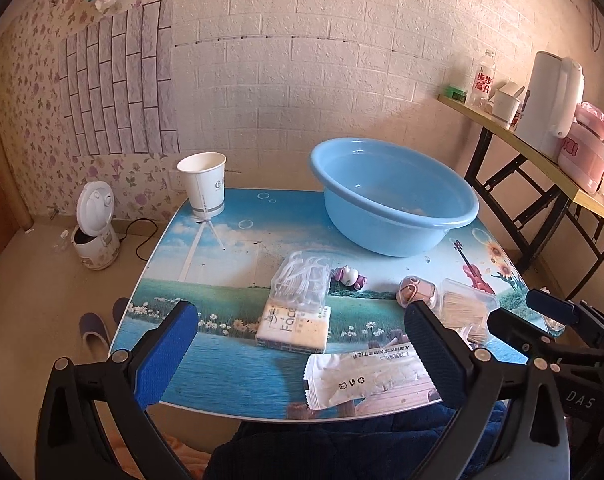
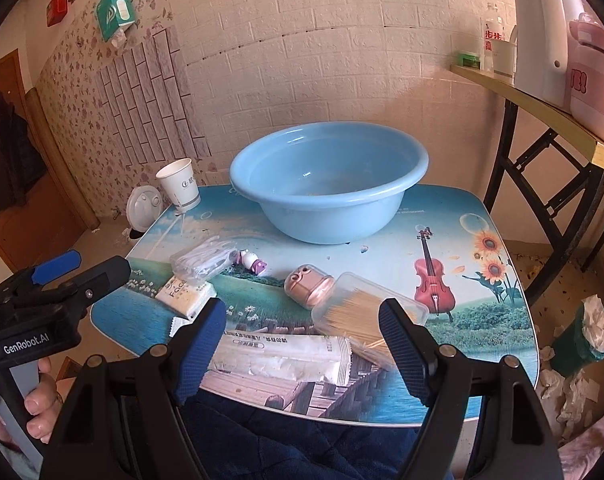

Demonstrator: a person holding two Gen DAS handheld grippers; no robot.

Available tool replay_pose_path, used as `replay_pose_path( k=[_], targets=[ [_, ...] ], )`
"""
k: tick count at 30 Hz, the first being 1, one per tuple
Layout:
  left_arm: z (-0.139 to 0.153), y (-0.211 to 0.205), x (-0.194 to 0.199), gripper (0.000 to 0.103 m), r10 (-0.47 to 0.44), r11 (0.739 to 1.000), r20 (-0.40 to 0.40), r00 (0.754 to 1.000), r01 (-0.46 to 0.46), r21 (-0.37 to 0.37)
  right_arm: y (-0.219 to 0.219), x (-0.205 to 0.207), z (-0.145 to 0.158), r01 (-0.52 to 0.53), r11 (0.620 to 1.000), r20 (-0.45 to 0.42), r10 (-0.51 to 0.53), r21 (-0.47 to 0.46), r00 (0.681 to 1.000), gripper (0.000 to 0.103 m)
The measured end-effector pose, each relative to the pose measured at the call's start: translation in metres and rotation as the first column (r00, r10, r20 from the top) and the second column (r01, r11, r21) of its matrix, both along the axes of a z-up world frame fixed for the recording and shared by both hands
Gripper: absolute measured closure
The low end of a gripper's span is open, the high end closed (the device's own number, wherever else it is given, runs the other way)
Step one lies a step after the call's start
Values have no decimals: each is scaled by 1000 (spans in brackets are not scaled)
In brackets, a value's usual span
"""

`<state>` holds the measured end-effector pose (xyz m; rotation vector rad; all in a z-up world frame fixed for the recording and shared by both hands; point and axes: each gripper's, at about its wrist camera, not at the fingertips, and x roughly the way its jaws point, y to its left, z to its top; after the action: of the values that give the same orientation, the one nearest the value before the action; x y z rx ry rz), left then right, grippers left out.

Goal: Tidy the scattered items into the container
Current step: 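Withdraw both tools from the basin back over the table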

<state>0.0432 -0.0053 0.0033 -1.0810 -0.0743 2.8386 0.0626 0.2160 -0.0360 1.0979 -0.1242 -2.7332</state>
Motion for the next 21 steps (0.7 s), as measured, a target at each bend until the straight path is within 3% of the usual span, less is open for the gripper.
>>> replay_pose_path(
  k=[21],
  targets=[
    [-14, -1, -5, 0, 22, 1000, 42, 999, -23, 11, 2, -2, -17, 9, 1000, 44, -8, -15, 999, 23]
  ],
)
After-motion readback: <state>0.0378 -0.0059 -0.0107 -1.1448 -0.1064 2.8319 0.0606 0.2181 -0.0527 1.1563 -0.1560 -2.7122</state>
